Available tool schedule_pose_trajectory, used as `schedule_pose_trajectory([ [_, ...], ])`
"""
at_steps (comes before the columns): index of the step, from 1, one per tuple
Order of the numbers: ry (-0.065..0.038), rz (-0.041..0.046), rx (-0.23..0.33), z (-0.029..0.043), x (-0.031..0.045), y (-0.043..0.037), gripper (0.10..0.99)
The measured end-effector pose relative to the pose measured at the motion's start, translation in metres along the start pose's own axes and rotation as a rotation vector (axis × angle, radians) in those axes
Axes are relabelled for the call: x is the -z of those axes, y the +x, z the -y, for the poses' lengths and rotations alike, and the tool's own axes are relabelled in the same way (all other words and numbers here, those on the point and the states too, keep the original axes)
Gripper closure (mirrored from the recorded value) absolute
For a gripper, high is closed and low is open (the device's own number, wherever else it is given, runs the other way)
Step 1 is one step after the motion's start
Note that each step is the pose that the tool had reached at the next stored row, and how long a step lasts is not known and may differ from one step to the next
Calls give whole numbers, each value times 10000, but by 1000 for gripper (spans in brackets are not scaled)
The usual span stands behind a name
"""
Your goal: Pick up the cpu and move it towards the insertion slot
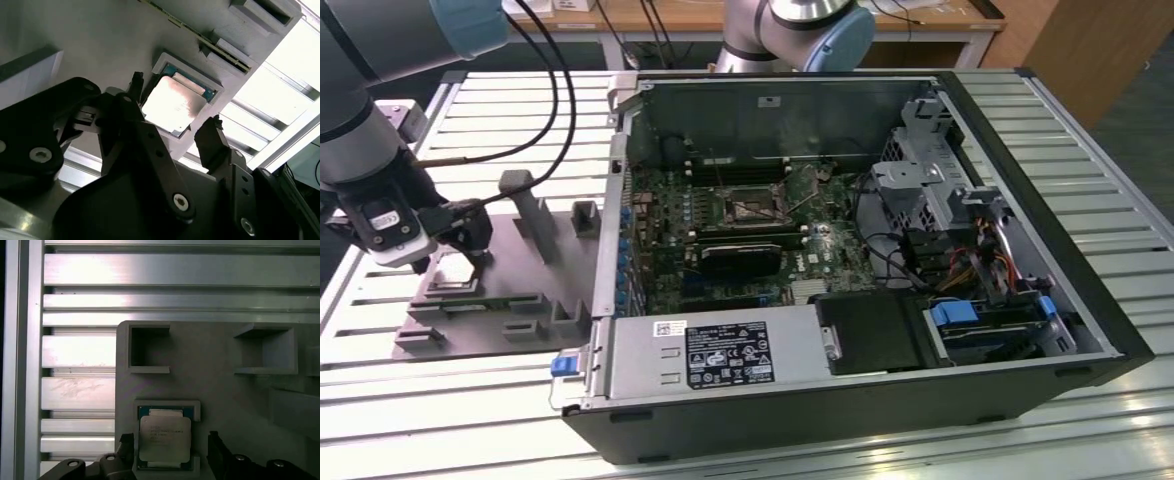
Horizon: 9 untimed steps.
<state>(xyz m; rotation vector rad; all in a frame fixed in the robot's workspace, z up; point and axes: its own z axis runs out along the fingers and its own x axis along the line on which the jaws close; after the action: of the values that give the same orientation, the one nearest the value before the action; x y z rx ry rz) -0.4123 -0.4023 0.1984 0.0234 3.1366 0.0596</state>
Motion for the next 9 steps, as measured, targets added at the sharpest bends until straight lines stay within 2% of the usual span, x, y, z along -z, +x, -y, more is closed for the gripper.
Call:
schedule_pose_trajectory([
  [1,1,-1,0,0,0,0,443],
  [2,0,0,0,0,0,0,380],
  [9,-1,-6,185,2,-34,16,380],
])
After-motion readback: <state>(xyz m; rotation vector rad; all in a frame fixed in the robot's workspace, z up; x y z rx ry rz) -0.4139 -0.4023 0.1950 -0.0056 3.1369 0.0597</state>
